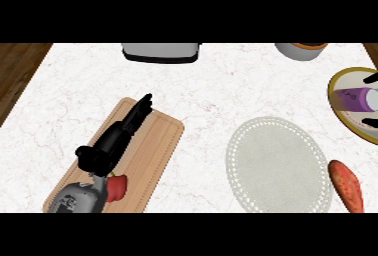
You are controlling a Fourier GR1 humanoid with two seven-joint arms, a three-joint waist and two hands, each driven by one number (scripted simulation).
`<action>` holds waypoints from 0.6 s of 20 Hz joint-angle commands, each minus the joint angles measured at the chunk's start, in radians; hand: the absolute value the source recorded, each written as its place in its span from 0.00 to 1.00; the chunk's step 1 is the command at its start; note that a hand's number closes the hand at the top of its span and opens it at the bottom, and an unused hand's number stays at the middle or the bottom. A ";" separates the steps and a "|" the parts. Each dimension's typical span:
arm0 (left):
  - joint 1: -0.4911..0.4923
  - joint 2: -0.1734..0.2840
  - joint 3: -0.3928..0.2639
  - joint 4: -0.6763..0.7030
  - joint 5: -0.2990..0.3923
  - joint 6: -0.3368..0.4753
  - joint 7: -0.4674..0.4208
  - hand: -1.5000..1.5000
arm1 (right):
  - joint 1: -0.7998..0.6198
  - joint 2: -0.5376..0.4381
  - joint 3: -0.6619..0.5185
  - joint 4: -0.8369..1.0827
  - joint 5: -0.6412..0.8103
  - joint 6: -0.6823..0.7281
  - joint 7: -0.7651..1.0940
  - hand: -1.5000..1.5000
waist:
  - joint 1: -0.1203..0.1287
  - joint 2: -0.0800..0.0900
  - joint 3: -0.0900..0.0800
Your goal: Pick the can from the placemat and place it in the bowl
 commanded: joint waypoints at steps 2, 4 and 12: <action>-0.008 -0.005 0.000 -0.007 0.014 -0.016 0.014 0.50 | -0.086 0.005 -0.034 0.145 -0.019 0.073 -0.150 0.00 | -0.003 0.001 0.001; 0.024 0.008 -0.004 -0.047 0.001 -0.009 0.017 0.50 | -0.141 0.020 -0.066 0.169 -0.038 0.051 -0.134 0.00 | 0.013 0.002 0.002; -0.003 -0.005 0.000 -0.051 -0.006 0.000 0.025 0.50 | -0.190 -0.063 -0.272 0.282 -0.215 0.090 -0.130 0.00 | -0.001 0.004 0.004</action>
